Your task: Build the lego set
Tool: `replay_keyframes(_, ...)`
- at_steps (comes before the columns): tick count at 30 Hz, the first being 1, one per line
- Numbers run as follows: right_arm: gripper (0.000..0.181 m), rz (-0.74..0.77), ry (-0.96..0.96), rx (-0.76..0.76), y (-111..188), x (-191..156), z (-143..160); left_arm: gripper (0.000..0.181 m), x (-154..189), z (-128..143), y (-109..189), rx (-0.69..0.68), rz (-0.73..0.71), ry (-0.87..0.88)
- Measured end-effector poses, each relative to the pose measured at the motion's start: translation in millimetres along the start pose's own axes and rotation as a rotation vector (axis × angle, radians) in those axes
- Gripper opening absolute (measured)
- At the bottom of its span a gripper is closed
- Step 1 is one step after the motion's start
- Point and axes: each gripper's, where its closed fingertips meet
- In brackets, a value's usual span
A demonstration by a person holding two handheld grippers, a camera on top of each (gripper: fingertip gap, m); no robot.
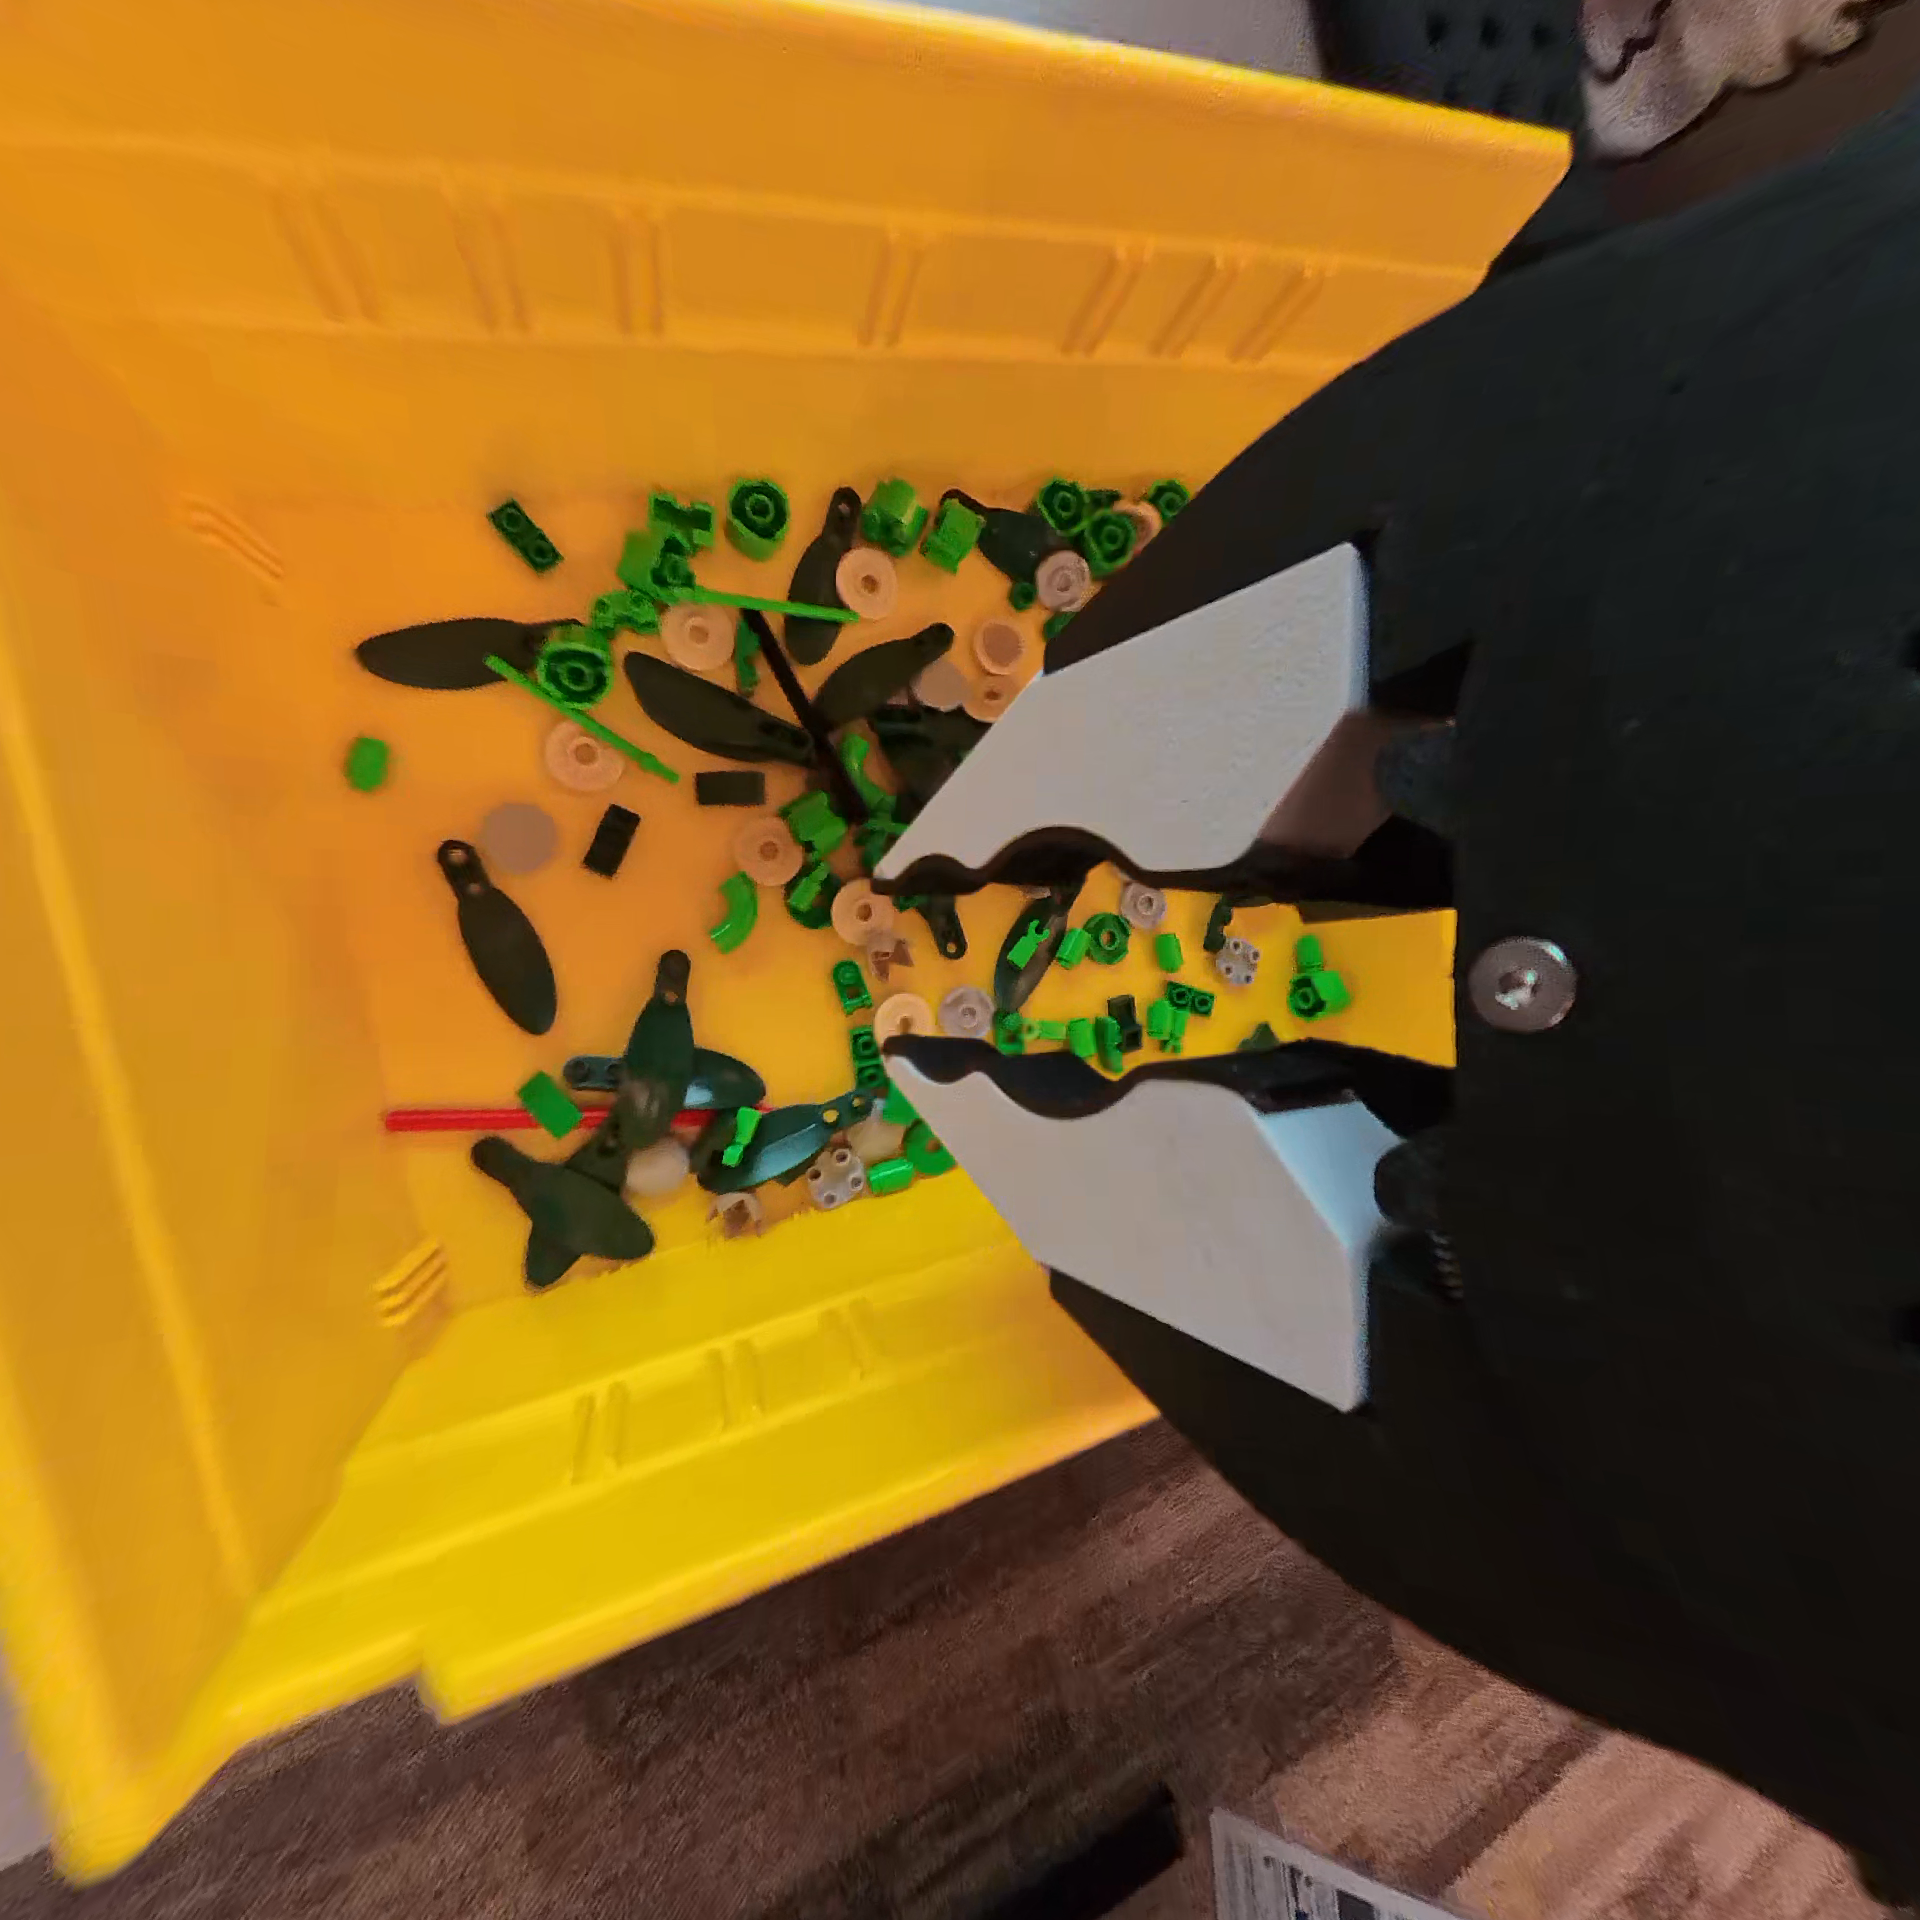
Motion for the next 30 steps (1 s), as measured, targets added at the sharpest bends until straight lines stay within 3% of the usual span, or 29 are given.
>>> replay_keyframes(9,0.057,-0.007,0.014,-0.031,-3,-1,6,0.023,9,39,-22,-0.236,0.113,0.043)
replay_keyframes(19,0.057,-0.013,0.033,-0.074,-8,-2,14,0.018,31,57,-22,-0.332,0.233,0.026)
replay_keyframes(26,0.057,-0.016,0.041,-0.100,-11,-3,20,0.019,90,63,-6,-0.330,0.418,-0.279)
replay_keyframes(30,0.057,-0.008,0.047,-0.102,-9,-2,19,0.019,98,64,-10,-0.361,0.422,-0.314)
Point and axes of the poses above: each gripper's, where its closed fingertips meet, y back along the fingers, z out of its underside, x = y × z across the jaws, and after that the axes turned 5 degrees about -z, right-handed
